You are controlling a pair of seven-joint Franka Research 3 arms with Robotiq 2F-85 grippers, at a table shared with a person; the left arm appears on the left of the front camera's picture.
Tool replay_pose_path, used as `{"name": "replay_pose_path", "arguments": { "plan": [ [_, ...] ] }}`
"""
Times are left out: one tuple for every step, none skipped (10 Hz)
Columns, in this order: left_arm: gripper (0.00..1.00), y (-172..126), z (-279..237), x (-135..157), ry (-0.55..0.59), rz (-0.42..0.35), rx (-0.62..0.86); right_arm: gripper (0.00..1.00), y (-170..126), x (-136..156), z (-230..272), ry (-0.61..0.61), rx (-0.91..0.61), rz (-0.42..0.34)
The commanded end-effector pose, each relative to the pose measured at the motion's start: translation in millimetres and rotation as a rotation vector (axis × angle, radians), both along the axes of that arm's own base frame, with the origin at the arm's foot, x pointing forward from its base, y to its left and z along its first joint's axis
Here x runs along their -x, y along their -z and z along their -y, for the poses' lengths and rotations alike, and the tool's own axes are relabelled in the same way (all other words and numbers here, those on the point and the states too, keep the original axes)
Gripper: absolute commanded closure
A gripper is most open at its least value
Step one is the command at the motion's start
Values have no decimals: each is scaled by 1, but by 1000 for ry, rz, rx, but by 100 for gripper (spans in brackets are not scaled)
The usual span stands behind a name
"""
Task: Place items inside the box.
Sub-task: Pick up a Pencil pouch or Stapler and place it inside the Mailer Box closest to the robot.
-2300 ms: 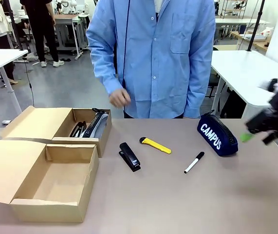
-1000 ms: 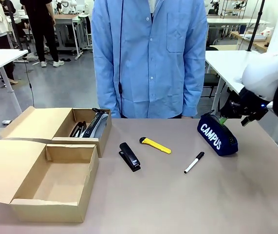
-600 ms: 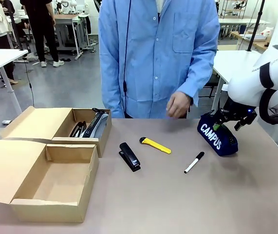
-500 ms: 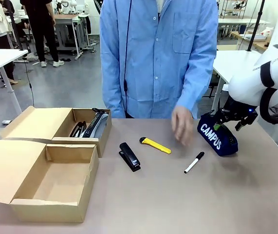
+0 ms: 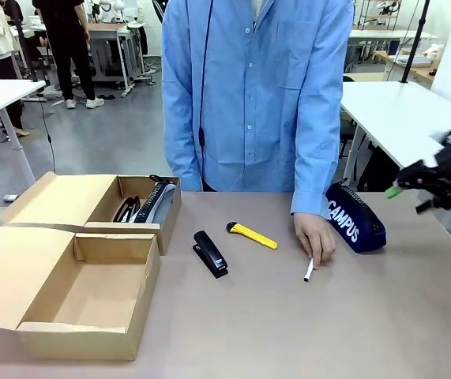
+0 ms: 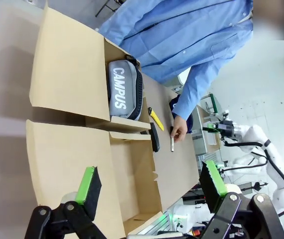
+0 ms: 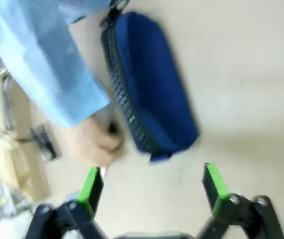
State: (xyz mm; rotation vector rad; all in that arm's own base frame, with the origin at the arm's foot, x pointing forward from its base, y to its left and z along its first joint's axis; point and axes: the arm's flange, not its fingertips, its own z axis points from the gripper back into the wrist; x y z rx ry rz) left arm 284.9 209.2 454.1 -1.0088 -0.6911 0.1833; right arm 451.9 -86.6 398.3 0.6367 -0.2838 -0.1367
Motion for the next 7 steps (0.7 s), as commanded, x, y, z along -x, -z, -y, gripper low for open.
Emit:
{"name": "replay_pose_path", "arguments": {
  "plan": [
    [0,2,1,-1,2,33,9,0,36,22,68,-72,-438,-80],
    [0,2,1,-1,2,33,9,0,53,31,92,-154,-599,-50],
    [0,2,1,-1,2,33,9,0,71,36,111,-185,-723,-23],
    [0,2,1,-1,2,33,9,0,89,40,123,-133,-800,-19],
    [0,2,1,-1,2,33,9,0,99,41,125,-136,-809,-4],
    [0,2,1,-1,2,33,9,0,103,42,125,-115,-804,-6],
    [0,2,1,-1,2,33,9,0,103,41,124,-106,-790,-3]
  ]
}}
